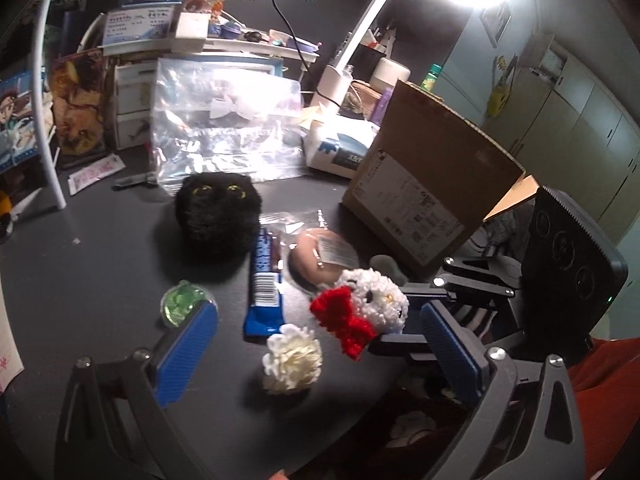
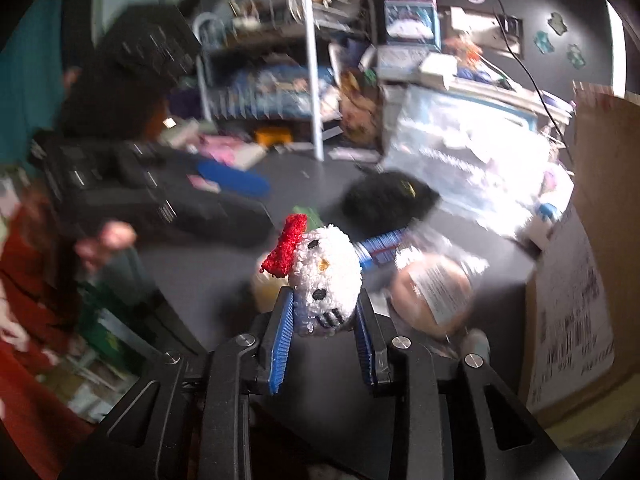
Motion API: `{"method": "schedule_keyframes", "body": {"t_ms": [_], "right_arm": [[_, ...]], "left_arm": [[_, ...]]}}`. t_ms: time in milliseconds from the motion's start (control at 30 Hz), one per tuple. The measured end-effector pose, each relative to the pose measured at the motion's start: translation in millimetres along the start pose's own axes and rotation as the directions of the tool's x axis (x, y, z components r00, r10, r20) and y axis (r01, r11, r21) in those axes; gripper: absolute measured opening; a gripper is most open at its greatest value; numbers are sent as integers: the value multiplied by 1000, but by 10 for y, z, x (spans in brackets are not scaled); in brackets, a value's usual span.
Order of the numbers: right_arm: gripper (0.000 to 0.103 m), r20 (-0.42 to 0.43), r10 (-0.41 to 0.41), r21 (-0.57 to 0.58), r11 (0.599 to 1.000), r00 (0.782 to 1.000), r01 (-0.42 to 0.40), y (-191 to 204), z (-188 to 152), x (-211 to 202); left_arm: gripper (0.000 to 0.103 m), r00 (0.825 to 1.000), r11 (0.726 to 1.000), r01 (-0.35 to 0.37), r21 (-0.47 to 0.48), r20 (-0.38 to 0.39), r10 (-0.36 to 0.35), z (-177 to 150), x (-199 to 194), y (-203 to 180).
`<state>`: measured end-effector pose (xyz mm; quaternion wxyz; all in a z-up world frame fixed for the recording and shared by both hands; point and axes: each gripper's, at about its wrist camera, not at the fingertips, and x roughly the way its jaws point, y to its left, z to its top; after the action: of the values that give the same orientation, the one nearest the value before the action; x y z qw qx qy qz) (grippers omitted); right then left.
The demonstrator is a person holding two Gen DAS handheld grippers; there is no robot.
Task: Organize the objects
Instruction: 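Grasp the white-and-red Hello Kitty plush with the left gripper, then carry the Hello Kitty plush into the cardboard box and release it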
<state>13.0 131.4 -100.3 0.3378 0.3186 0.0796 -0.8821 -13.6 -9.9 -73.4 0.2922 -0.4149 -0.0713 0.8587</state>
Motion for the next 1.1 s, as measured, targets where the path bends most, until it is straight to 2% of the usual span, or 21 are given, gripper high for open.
{"method": "schedule_keyframes", "body": {"t_ms": [67, 167, 233, 300, 400, 533, 700, 867, 1100], "right_arm": [[25, 30, 50, 1, 999, 998, -50, 2, 137, -57], [25, 64, 96, -15, 995, 993, -95, 30, 301, -145], [25, 90, 84, -45, 996, 992, -80, 78, 401, -227], [25, 106, 76, -64, 996, 991, -70, 97, 492, -282], [25, 112, 66, -75, 995, 991, -58, 56, 622, -344], [25, 113, 35, -73, 997, 993, -27, -39, 784, -464], [25, 105, -19, -13, 1000, 994, 21, -335, 1022, -730], [25, 73, -120, 54, 992, 990, 116, -732, 1172, -1015], [25, -25, -159, 191, 968, 987, 161, -1455, 1187, -1224]], "left_arm": [[83, 999, 999, 31, -16, -8, -32, 66, -43, -14], [74, 996, 995, 89, -54, 14, -89, 178, -185, -21], [66, 994, 993, 108, -56, 27, -106, 251, -264, -48], [53, 992, 991, 123, -46, 33, -122, 344, -334, -104], [40, 992, 992, 124, -13, 32, -124, 527, -396, -237], [37, 994, 994, 99, 50, 31, -100, 836, -435, -467], [37, 995, 990, 95, 105, 3, -96, 1291, -310, -753], [37, 993, 981, 115, 154, -39, -110, 1714, -4, -1077], [37, 978, 976, 170, 133, -145, -151, 2138, 616, -1317]]}}
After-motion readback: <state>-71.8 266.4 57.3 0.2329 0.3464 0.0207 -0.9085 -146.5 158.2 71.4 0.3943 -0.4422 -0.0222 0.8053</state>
